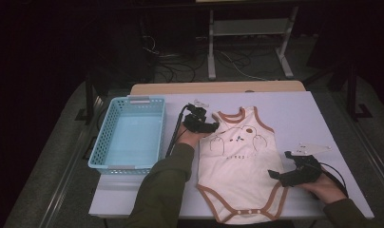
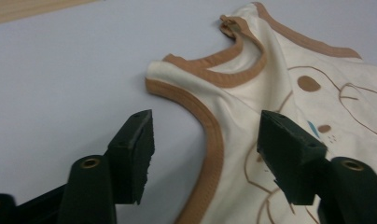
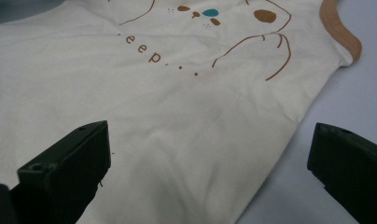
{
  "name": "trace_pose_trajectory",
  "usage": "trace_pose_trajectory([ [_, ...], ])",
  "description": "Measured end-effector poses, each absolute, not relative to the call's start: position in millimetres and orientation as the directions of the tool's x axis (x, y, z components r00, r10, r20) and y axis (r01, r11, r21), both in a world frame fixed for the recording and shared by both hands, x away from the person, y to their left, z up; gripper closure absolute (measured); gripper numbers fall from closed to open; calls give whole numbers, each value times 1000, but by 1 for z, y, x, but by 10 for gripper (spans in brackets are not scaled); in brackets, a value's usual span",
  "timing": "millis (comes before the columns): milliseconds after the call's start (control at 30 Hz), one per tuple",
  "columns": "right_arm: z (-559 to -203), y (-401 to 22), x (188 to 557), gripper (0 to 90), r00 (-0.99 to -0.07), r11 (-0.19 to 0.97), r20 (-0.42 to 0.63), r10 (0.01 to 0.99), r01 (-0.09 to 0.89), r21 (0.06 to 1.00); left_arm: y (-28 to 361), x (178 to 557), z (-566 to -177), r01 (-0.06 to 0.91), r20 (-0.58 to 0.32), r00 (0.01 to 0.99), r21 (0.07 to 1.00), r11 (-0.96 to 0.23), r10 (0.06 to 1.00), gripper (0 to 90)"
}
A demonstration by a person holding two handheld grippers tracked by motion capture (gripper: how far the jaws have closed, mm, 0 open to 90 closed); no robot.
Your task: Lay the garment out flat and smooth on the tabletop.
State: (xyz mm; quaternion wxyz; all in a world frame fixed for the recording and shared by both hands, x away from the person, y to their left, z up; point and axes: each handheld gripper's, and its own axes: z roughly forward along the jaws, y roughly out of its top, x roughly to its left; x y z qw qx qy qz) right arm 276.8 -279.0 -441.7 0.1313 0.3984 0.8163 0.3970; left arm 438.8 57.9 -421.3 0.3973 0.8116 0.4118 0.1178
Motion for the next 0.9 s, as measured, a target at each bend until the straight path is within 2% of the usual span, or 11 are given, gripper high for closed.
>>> trace_pose_trajectory([
  [300, -442, -279, 277, 0, -648, 367, 105, 754, 549, 751, 55, 464, -424, 593, -142, 603, 738, -322, 785, 533],
  [900, -443, -281, 278, 0, -650, 364, 108, 752, 548, 753, 38, 497, -437, 630, -129, 562, 707, -322, 817, 665],
])
